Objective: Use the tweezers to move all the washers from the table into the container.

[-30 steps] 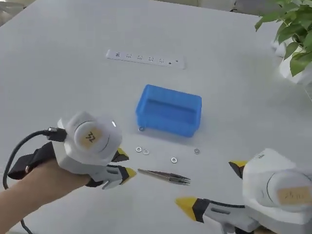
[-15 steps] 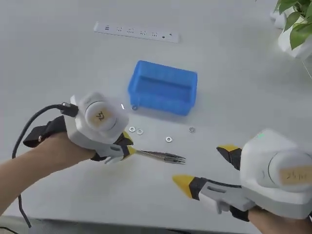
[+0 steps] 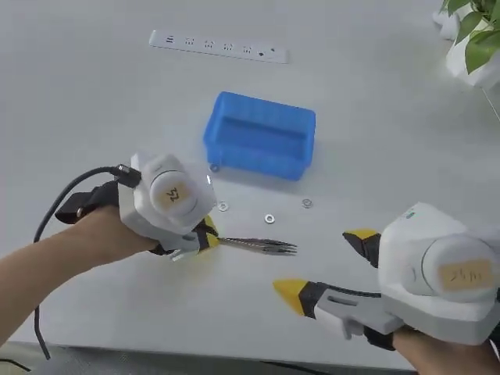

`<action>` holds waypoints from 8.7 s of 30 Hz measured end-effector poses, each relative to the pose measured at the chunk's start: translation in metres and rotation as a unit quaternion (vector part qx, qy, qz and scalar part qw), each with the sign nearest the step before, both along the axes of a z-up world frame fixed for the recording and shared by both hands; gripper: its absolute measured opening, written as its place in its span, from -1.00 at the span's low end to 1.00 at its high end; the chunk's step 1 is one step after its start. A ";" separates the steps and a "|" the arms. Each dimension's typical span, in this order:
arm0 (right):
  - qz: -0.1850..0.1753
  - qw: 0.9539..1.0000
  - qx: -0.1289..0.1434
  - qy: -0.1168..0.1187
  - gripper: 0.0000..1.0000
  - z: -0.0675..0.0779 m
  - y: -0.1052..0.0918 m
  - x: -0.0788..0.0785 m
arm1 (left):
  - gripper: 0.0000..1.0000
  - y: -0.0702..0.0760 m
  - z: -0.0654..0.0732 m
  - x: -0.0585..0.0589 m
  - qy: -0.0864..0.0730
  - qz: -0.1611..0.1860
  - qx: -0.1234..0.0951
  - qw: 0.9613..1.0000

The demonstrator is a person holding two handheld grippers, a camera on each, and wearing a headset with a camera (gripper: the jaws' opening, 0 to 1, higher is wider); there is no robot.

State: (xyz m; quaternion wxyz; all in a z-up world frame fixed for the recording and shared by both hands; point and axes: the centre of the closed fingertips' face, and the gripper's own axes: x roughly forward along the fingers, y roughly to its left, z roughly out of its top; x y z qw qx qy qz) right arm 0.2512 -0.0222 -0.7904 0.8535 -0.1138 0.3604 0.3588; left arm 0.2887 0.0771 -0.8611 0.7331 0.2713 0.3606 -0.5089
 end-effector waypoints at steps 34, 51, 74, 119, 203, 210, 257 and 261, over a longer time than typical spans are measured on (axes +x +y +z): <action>0.187 0.982 0.014 -0.003 -0.55 0.000 0.077 0.009 | -1.00 -0.019 0.111 -0.022 -0.070 -0.020 -0.064 0.995; 0.310 0.949 -0.043 -0.046 -0.85 -0.010 0.108 0.012 | -1.00 -0.016 0.118 -0.026 -0.072 -0.057 -0.044 0.995; 0.320 0.943 -0.073 -0.054 -0.96 -0.016 0.110 0.025 | -0.25 0.031 0.131 -0.014 -0.086 0.220 -0.190 0.953; 0.226 0.974 -0.022 -0.011 -0.96 -0.010 0.106 0.054 | 0.13 0.035 0.082 -0.032 -0.086 0.257 -0.111 0.956; 0.361 0.919 -0.135 -0.078 -0.75 -0.010 0.089 0.010 | -1.00 0.019 0.050 -0.037 0.033 0.015 -0.012 0.999; 0.377 0.913 -0.141 -0.063 -0.86 -0.021 0.088 0.008 | -1.00 0.021 0.058 -0.038 0.026 0.002 -0.007 1.000; 0.390 0.913 -0.118 -0.041 -0.96 -0.024 0.102 0.003 | -1.00 0.011 0.031 -0.029 -0.013 0.029 -0.041 0.999; 0.393 0.911 -0.118 -0.039 -0.96 -0.023 0.104 0.001 | -1.00 0.007 0.024 -0.027 -0.016 0.012 -0.030 0.999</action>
